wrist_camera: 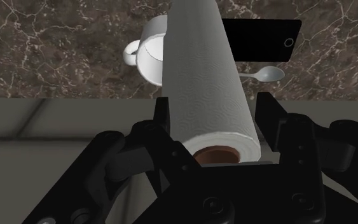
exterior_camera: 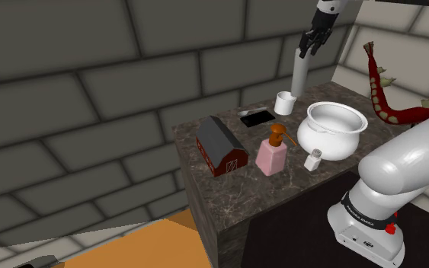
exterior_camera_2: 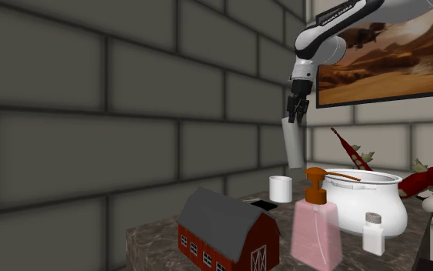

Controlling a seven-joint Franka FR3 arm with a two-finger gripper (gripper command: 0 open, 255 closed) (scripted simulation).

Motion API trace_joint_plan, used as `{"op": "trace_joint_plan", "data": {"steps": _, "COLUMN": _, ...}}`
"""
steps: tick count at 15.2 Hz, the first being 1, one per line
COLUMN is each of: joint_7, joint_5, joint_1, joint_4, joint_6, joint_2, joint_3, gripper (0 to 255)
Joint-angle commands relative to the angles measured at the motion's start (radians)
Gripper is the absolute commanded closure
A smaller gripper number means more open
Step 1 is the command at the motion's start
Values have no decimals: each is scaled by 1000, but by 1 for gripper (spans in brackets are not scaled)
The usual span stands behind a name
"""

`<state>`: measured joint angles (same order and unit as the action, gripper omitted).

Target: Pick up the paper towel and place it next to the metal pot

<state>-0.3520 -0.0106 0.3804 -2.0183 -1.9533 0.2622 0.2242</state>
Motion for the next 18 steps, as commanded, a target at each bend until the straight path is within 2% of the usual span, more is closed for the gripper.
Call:
{"op": "trace_joint_plan", "data": {"steps": 1, "joint_7": -2, "joint_5": -1, "joint_1": 0, "joint_4": -29, "joint_6": -31, "joint_2": -1, "joint_3": 1, "gripper": 255}}
{"op": "trace_joint_plan", "data": {"steps": 18, "joint_7": -22, "joint_5": -12, "joint_1": 1, "joint_4": -224, "joint_6": -261, "joint_2": -37, "joint_3": 11, "gripper": 255}}
